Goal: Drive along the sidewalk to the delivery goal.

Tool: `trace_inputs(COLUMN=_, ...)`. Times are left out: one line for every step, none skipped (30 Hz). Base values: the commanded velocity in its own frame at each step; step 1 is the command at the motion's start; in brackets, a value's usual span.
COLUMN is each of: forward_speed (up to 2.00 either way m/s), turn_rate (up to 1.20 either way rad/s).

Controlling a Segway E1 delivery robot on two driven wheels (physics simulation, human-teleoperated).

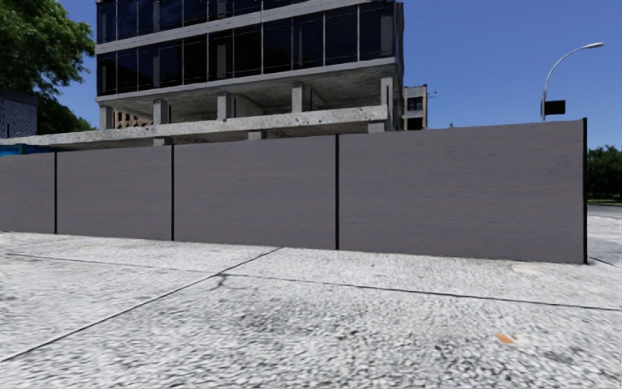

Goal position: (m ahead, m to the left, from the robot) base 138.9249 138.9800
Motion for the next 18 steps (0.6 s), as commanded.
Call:
trace_inputs(forward_speed=2.00, turn_rate=0.74)
trace_inputs(forward_speed=2.00, turn_rate=0.74)
trace_inputs(forward_speed=2.00, turn_rate=0.74)
trace_inputs(forward_speed=2.00, turn_rate=0.74)
trace_inputs(forward_speed=2.00, turn_rate=0.74)
trace_inputs(forward_speed=2.00, turn_rate=0.74)
trace_inputs(forward_speed=2.00, turn_rate=0.74)
trace_inputs(forward_speed=2.00, turn_rate=0.74)
trace_inputs(forward_speed=2.00, turn_rate=0.74)
trace_inputs(forward_speed=2.00, turn_rate=0.74)
trace_inputs(forward_speed=2.00, turn_rate=0.74)
trace_inputs(forward_speed=2.00, turn_rate=0.74)
trace_inputs(forward_speed=2.00, turn_rate=0.74)
trace_inputs(forward_speed=2.00, turn_rate=0.74)
trace_inputs(forward_speed=2.00, turn_rate=0.74)
trace_inputs(forward_speed=2.00, turn_rate=0.74)
trace_inputs(forward_speed=2.00, turn_rate=0.74)
trace_inputs(forward_speed=2.00, turn_rate=0.74)
